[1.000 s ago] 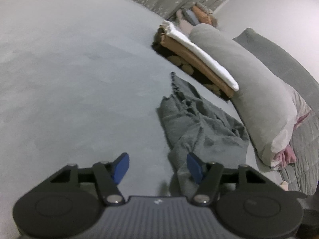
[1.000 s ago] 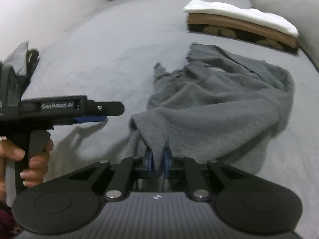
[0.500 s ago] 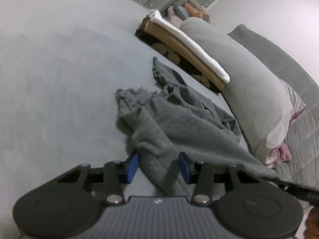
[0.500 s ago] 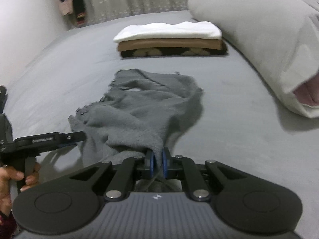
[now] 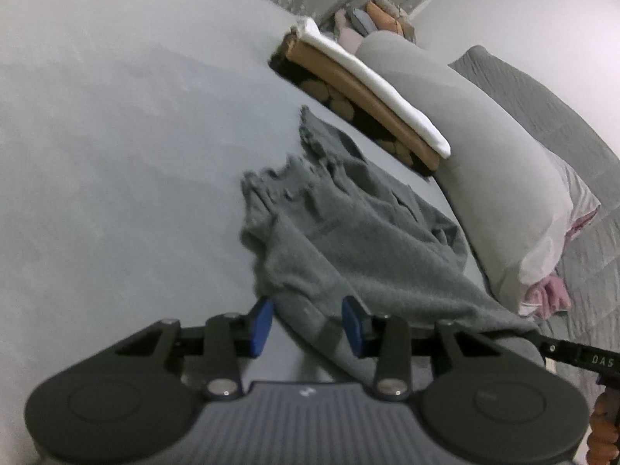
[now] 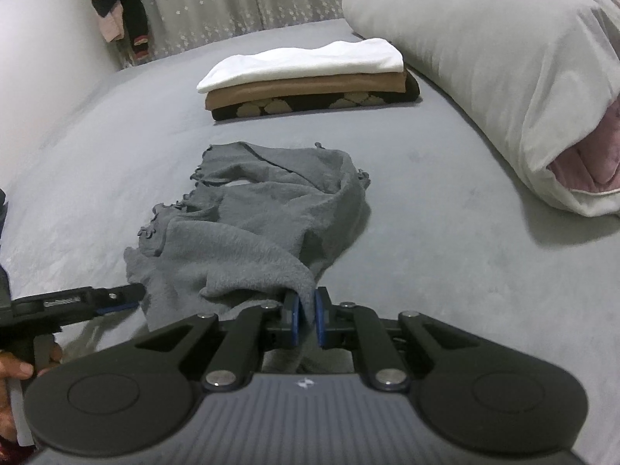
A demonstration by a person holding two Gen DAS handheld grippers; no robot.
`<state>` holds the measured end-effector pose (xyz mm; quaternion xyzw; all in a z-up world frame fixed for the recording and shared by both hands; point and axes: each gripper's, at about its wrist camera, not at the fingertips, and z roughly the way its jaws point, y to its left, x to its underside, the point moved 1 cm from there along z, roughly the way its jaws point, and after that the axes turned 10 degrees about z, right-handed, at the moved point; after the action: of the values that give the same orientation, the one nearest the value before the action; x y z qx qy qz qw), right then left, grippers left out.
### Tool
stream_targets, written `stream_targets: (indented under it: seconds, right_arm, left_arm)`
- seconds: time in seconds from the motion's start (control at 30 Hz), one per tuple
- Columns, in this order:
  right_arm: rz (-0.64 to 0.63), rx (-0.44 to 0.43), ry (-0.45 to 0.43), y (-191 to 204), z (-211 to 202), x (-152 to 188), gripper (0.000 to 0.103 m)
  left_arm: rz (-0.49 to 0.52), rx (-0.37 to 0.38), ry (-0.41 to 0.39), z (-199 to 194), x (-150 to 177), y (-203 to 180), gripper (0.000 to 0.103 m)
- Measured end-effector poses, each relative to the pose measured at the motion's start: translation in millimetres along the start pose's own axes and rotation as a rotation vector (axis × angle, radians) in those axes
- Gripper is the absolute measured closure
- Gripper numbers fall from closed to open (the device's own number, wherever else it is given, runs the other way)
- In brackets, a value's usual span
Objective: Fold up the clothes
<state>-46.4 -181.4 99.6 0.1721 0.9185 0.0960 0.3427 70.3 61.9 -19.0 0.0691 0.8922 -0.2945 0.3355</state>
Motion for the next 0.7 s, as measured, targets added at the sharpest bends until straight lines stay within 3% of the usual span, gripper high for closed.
stream_targets:
  seconds: [0.1, 0.23, 0.3, 0.43, 0.7]
  right_arm:
    - [0.026, -0.002, 0.01, -5.1, 4.1, 0.4, 0.093]
    - [0.048, -0.01, 0.029, -8.8, 5.0, 3.2, 0.09]
    - [0.046, -0.018, 0.032, -8.4, 0.5, 4.8, 0.088]
    - [0.03, -0.036, 0.027, -2.6, -15.2, 8.9, 0.073]
    - [-0.053, -0.15, 0.026, 35.1, -54.0, 40.5, 0.063]
  left_arm:
    - [0.056, -0.042, -0.022, 2.9, -5.2, 2.1, 0.063]
    - [0.107, -0.043, -0.028, 7.8, -4.6, 2.0, 0.065]
    - [0.124, -0.037, -0.03, 8.6, -4.5, 0.3, 0.076]
    - [0.114, -0.035, -0.019, 11.0, -4.8, 0.9, 0.093]
    - [0.07, -0.014, -0.04, -0.1, -7.5, 0.6, 0.098]
